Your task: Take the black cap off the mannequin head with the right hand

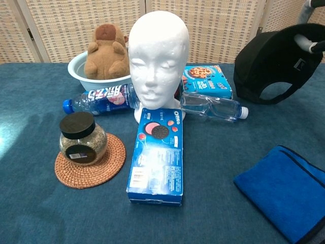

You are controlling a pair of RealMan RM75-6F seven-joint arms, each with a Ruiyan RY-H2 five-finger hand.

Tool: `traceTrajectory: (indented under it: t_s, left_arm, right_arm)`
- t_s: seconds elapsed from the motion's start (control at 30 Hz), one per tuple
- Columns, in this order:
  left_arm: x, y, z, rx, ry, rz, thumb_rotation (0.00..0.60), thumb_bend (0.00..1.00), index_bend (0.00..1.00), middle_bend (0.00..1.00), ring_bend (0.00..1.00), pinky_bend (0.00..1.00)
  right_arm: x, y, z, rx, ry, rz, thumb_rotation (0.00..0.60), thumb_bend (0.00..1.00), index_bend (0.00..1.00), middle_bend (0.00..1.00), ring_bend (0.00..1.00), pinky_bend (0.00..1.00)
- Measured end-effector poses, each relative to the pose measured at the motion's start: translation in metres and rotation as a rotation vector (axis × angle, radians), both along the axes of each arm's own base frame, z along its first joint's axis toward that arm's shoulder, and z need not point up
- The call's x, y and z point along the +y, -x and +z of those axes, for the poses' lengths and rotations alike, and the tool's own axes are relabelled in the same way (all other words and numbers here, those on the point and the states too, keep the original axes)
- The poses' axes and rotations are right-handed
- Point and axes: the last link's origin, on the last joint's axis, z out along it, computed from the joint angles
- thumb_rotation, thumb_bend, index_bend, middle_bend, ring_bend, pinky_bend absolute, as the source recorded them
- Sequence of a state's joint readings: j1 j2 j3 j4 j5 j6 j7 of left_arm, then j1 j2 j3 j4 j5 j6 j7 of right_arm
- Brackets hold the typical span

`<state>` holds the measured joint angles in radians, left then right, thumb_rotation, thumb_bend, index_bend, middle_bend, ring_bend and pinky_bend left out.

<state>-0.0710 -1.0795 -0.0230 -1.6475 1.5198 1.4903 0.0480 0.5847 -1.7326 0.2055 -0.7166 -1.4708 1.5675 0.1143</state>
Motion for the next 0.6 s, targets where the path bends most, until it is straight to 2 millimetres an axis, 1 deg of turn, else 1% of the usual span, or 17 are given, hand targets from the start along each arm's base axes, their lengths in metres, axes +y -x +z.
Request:
traceTrajectory:
  t_s: [0.17,0.33,0.43,0.5,0.6]
  left_arm:
    - [0.000,0.001,-0.001,0.001,0.003,0.010,0.600,0.20,0.02,0.00,0.00,0.00]
    - [0.000,0.002,-0.001,0.001,0.004,0.013,0.600,0.20,0.02,0.00,0.00,0.00]
    - [0.000,0.002,-0.002,0.001,0.007,0.013,0.600,0.20,0.02,0.00,0.00,0.00]
    - [0.001,0.002,-0.002,-0.001,0.010,0.011,0.600,0.20,0.02,0.00,0.00,0.00]
    - [0.002,0.002,-0.003,-0.004,0.011,0.007,0.600,0.20,0.02,0.00,0.00,0.00]
  right_arm:
    - [-0.006,0.012,-0.019,-0.018,-0.062,-0.058,0.600,0.40,0.92,0.49,0.25,0.00]
    - [-0.002,0.022,-0.033,0.002,-0.113,-0.095,0.600,0.40,0.91,0.45,0.25,0.00]
    - [0.001,0.028,-0.037,0.007,-0.133,-0.123,0.600,0.38,0.83,0.41,0.23,0.00]
    - [0.002,0.032,-0.039,0.010,-0.147,-0.143,0.600,0.35,0.76,0.38,0.21,0.00]
    - [0.006,0.038,-0.042,0.023,-0.173,-0.177,0.600,0.24,0.64,0.33,0.16,0.00]
